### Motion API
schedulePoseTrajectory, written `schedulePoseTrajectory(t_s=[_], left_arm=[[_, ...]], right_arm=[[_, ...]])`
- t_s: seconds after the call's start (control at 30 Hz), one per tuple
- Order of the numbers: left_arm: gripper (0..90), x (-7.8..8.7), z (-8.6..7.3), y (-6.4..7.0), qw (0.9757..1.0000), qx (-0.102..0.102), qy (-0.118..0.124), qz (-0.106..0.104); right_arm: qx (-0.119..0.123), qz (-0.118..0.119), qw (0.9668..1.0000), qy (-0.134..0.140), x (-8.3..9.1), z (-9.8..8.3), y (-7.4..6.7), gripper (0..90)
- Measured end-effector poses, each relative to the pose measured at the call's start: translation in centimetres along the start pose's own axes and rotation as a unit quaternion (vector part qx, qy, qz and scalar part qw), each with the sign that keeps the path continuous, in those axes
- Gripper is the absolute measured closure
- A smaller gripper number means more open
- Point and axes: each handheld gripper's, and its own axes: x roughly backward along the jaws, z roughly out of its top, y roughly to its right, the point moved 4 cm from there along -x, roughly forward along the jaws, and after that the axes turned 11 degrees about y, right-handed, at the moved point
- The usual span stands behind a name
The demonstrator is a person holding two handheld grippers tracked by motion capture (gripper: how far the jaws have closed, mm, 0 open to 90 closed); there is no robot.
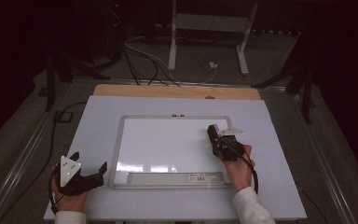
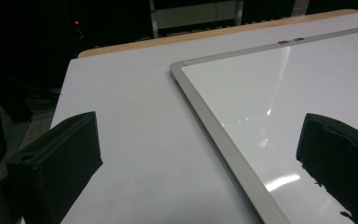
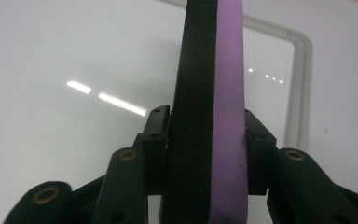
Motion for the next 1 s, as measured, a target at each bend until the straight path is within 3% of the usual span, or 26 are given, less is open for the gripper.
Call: schedulePoseTrajectory(t_s=[0.4,1.0], left_arm=[[0.6,-0.1,0.0,0.1,1.0,-0.002,-0.002,0.0],[0.6,0.0,0.1,0.2,1.0,-0.003,-0.002,0.0]], right_arm=[[-0.018,-0.021,0.9996,-0.009,2.6,-3.1,1.8,61.3],[-0.016,-0.035,0.999,-0.023,4.4,-5.8,1.5,61.2]])
